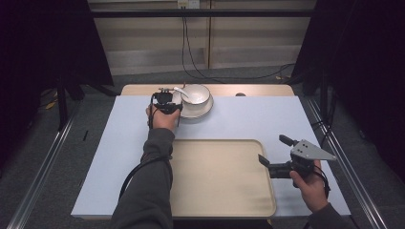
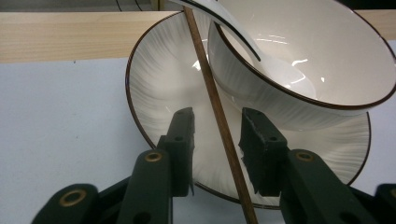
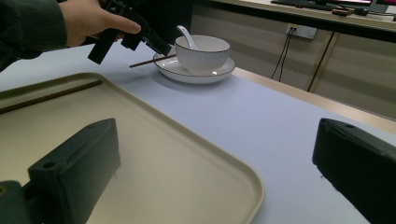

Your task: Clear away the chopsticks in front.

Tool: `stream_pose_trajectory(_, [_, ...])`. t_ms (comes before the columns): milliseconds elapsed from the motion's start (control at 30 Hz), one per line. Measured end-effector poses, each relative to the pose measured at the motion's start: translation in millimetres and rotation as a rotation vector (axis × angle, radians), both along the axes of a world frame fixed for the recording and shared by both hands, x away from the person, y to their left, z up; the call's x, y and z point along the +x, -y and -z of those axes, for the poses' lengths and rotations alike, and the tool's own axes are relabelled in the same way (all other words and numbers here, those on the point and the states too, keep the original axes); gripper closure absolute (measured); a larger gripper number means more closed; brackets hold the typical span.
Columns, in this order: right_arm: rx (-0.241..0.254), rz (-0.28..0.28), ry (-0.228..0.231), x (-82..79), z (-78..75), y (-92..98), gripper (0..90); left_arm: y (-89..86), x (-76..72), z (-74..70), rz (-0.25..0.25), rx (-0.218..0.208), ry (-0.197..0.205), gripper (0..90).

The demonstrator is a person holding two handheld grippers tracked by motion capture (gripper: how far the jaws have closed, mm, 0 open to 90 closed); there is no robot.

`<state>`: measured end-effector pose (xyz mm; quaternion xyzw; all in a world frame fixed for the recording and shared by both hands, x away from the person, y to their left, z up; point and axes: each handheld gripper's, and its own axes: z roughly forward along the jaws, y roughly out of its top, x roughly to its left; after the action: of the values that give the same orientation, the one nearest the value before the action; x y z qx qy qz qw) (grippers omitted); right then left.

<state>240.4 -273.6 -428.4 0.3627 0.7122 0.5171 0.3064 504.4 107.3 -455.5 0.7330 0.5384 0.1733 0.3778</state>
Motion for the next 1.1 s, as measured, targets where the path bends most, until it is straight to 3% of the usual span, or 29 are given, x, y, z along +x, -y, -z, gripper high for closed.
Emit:
stream_pose_trajectory(233, [-0.002, -0.011, -0.005, -0.4, -0.6, 0.8, 0.3, 6.1, 6.7, 2.5, -0.022, 0.005, -0.016, 71.3])
stream_pose_trajectory(267, [0.0, -0.003, 0.001, -0.1, -0.1, 0.1, 0.3, 5.1, 7.4, 1.9, 0.0, 0.026, -0.024, 71.4])
stream_pose_trajectory(333, [-0.001, -0.003, 0.002, 0.0, 0.0, 0.2, 0.3, 6.6, 7.8, 2.0, -0.006, 0.024, -0.026, 72.3])
stream_pose_trajectory(667, [-0.002, -0.008, 0.004, -0.2, -0.8, 1.5, 0.3, 14.9, 9.5, 4.6, -0.068, 0.047, -0.081, 82.3])
stream_pose_trajectory(867, [-0.005, -0.011, 0.008, -0.1, -0.9, 1.2, 0.3, 12.6, 5.6, -1.1, -0.121, 0.023, -0.137, 85.4])
stream_pose_trajectory(1100, [0.005, -0.003, 0.004, -0.5, -1.2, 1.2, 0.3, 6.0, -4.2, -9.9, -0.156, -0.011, -0.155, 85.5])
